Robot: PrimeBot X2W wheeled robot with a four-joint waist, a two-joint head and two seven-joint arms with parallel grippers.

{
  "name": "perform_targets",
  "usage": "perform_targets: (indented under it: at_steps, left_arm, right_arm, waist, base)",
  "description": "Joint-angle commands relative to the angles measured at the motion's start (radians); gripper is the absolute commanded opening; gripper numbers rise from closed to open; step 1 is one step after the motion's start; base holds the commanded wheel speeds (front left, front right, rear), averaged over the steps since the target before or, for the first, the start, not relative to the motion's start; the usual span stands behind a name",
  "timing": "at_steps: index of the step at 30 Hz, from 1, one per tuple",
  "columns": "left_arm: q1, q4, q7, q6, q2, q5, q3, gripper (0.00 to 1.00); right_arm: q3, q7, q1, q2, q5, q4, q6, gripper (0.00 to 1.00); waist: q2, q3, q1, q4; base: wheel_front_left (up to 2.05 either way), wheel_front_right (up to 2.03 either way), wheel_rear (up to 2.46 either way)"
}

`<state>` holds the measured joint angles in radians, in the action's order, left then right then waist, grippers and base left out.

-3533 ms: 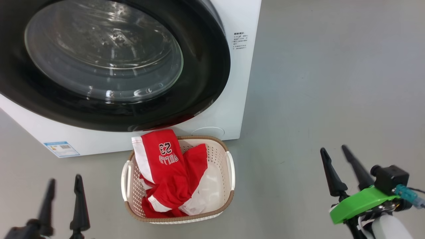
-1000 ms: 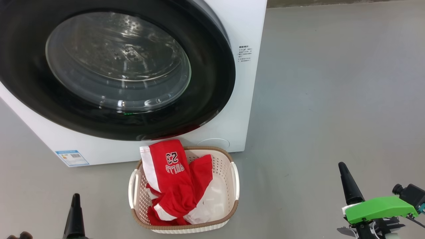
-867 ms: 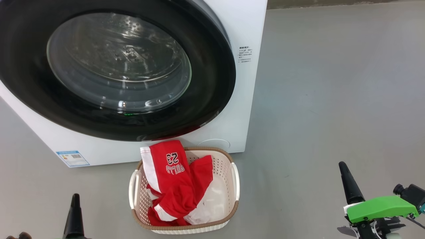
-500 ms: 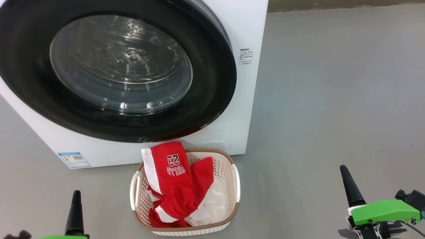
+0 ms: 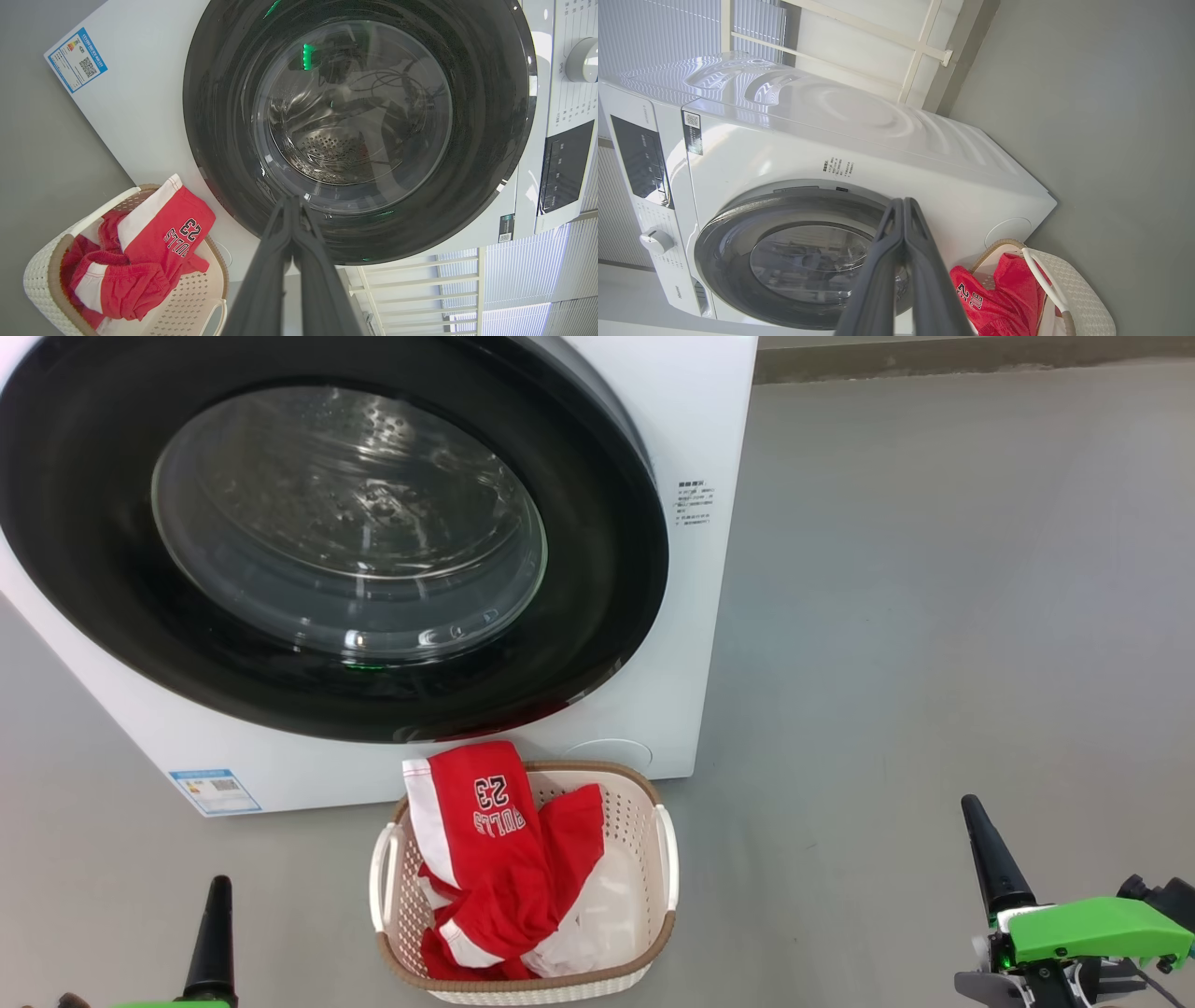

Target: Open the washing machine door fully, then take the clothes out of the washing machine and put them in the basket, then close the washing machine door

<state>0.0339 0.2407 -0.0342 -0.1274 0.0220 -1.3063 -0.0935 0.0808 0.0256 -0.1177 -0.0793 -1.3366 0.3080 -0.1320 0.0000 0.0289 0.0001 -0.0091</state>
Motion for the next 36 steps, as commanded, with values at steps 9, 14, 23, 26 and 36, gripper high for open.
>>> perform_targets:
  at_steps: [9, 14, 23, 26, 36]
  left_arm:
    - [0.057, -0.010, -0.030, -0.003, 0.023, -0.110, -0.021, 0.00]
    - [0.063, -0.005, -0.047, -0.003, 0.025, -0.176, -0.021, 0.00]
    - [0.072, 0.003, -0.073, -0.003, 0.028, -0.275, -0.021, 0.00]
    - [0.074, 0.005, -0.080, -0.003, 0.028, -0.301, -0.021, 0.00]
    - [0.074, 0.005, -0.080, -0.003, 0.028, -0.301, -0.021, 0.00]
  right_arm:
    - [0.001, 0.030, 0.001, 0.007, -0.105, -0.042, 0.001, 0.00]
    - [0.009, 0.048, 0.005, 0.013, -0.165, -0.049, 0.001, 0.00]
    - [0.022, 0.075, 0.009, 0.021, -0.254, -0.061, 0.001, 0.00]
    - [0.026, 0.082, 0.010, 0.023, -0.278, -0.064, 0.001, 0.00]
    - [0.027, 0.083, 0.010, 0.024, -0.277, -0.064, 0.001, 0.00]
  waist:
    - [0.0000, -0.009, -0.0001, 0.003]
    - [0.0000, -0.015, -0.0001, 0.005]
    - [0.0000, -0.023, -0.0001, 0.008]
    - [0.0000, -0.026, -0.0001, 0.009]
    - [0.0000, -0.026, -0.0001, 0.009]
  base:
    - [0.00, 0.00, 0.00]
    - [0.00, 0.00, 0.00]
    - [0.00, 0.00, 0.00]
    - [0.00, 0.00, 0.00]
    - [0.00, 0.00, 0.00]
